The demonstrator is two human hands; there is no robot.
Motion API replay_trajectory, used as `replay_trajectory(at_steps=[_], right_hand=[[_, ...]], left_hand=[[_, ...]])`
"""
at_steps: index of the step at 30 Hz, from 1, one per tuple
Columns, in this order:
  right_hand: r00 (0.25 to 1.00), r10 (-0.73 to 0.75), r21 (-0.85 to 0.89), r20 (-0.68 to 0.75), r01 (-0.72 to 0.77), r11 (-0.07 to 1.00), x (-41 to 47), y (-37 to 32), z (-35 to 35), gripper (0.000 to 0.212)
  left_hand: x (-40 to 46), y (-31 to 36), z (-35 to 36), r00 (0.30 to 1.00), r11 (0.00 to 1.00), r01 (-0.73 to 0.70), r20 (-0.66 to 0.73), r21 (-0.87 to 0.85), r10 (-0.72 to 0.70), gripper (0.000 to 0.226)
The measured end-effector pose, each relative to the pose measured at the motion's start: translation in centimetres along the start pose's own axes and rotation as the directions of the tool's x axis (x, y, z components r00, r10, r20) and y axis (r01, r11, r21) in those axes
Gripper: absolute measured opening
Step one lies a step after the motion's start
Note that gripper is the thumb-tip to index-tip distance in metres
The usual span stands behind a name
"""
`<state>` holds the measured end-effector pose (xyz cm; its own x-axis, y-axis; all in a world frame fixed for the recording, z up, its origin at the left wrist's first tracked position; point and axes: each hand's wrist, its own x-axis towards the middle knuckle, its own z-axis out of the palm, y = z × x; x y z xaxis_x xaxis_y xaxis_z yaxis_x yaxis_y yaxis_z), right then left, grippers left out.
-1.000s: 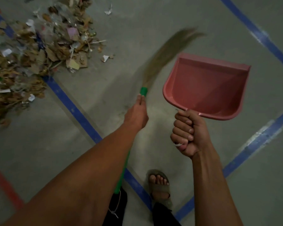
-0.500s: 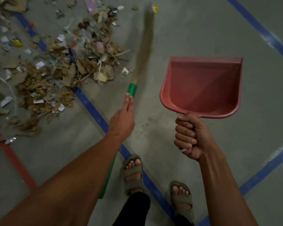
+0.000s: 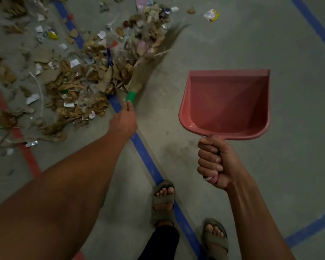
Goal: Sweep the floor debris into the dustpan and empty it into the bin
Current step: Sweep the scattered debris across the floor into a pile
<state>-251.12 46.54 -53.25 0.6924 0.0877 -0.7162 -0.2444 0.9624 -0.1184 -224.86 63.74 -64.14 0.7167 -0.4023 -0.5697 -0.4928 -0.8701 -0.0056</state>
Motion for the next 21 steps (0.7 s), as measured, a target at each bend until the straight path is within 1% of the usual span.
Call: replay_trajectory(at_steps=[3, 7, 9, 13, 16, 19, 21], right_hand=[[1.0, 0.018, -0.014, -0.002, -0.018, 1.0, 0.6, 0.0, 0.6, 0.043], [0.999, 0.032, -0.033, -0.011, -0.032, 0.999, 1.3, -0.2, 1.4, 0.043], [0.999, 0.033, -0.04, -0.012, -0.033, 0.999, 1.6, -0.7, 2.1, 0.043], [1.0, 0.02, -0.05, 0.007, -0.02, 0.999, 1.9, -2.3, 4.2, 0.043], [1.0, 0.007, -0.06, 0.018, -0.006, 0.998, 2.1, -3.8, 6.2, 0.042], [0.999, -0.003, -0.073, 0.033, 0.005, 0.997, 2.3, -5.3, 8.3, 0.042], [1.0, -0.008, -0.083, 0.028, 0.01, 0.997, 2.4, -5.9, 9.3, 0.042]], left_hand=[[1.1, -2.9, -1.4, 0.993, 0.998, 0.062, -0.096, -0.031, -0.065, 0.075], [1.3, -4.4, -3.4, 0.969, 0.969, 0.2, -0.119, -0.145, -0.218, 0.076], [0.9, -4.1, -4.1, 0.96, 0.958, 0.205, -0.148, -0.2, -0.237, 0.076], [-0.3, -3.0, -3.8, 0.964, 0.957, 0.109, -0.206, -0.267, -0.167, 0.076], [-1.4, -1.3, -3.5, 0.974, 0.975, 0.002, -0.22, -0.221, -0.052, 0.076], [-2.0, 0.5, -3.4, 0.984, 0.983, -0.12, -0.145, -0.138, 0.1, 0.081], [-1.9, 1.1, -3.3, 0.985, 0.984, -0.163, -0.061, -0.073, 0.159, 0.084]])
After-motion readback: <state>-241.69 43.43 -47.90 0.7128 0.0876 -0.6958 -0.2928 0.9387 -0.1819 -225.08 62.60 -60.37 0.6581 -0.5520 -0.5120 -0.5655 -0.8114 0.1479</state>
